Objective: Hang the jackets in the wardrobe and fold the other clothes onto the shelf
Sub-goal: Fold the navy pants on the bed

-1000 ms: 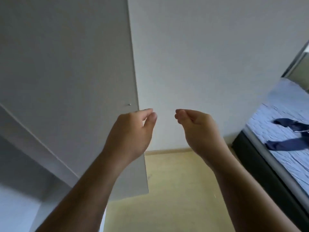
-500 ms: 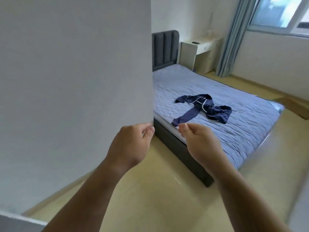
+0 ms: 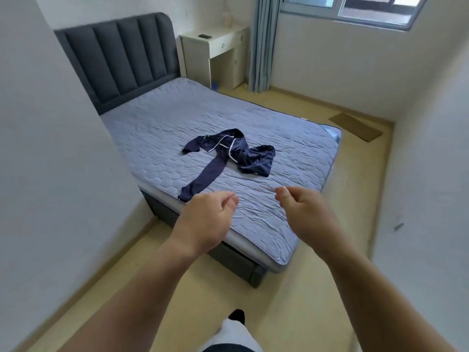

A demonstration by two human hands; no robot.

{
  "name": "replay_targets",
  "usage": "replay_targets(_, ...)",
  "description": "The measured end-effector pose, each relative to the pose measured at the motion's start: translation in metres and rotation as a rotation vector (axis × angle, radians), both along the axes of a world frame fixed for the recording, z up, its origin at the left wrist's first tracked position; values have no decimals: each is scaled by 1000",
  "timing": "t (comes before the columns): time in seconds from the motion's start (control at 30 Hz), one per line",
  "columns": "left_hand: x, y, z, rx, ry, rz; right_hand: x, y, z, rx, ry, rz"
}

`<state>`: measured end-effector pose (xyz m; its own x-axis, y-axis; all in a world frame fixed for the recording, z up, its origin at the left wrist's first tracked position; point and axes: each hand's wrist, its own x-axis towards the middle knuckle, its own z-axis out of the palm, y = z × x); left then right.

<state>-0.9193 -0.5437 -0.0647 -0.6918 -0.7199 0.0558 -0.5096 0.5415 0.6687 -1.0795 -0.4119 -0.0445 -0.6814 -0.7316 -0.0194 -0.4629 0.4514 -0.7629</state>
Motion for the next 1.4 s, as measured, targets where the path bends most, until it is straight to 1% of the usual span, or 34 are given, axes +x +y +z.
replay_targets(0.2, -159, -54, -16, 68, -55, -157, -137, -37, -13, 67, 37, -115)
replay_targets(0.37, -283, -78, -38, 94, -103, -197, -258, -55, -45, 52, -32, -169)
replay_targets(0.47, -356, -85, -63, 126, -107, -150, -340, -66, -73, 67, -92, -150)
replay_targets(0.57, -424, -86, -87, 161, -117, -60, -417, -79, -98, 114, -105, -87)
replay_targets(0.67, -487, -83, -105, 228, -173, 27, -488, -90, -116, 158, -154, -36)
replay_targets(0.77, -534, -83, -123, 288, -242, 69, -543, -106, -134, 220, -190, 33)
replay_targets(0.9, -586, -104, -155, 341, -343, 117, -600, -145, -164, 309, -184, 117)
replay_targets(1.07, -648, -172, -236, 387, -460, 158, -664, -212, -228, 409, -236, 168)
replay_targets(1.23, -714, -259, -360, 424, -674, 139, -713, -293, -322, 504, -355, 256)
replay_targets(1.4, -758, -338, -480, 446, -872, 157, -742, -367, -427, 584, -499, 326)
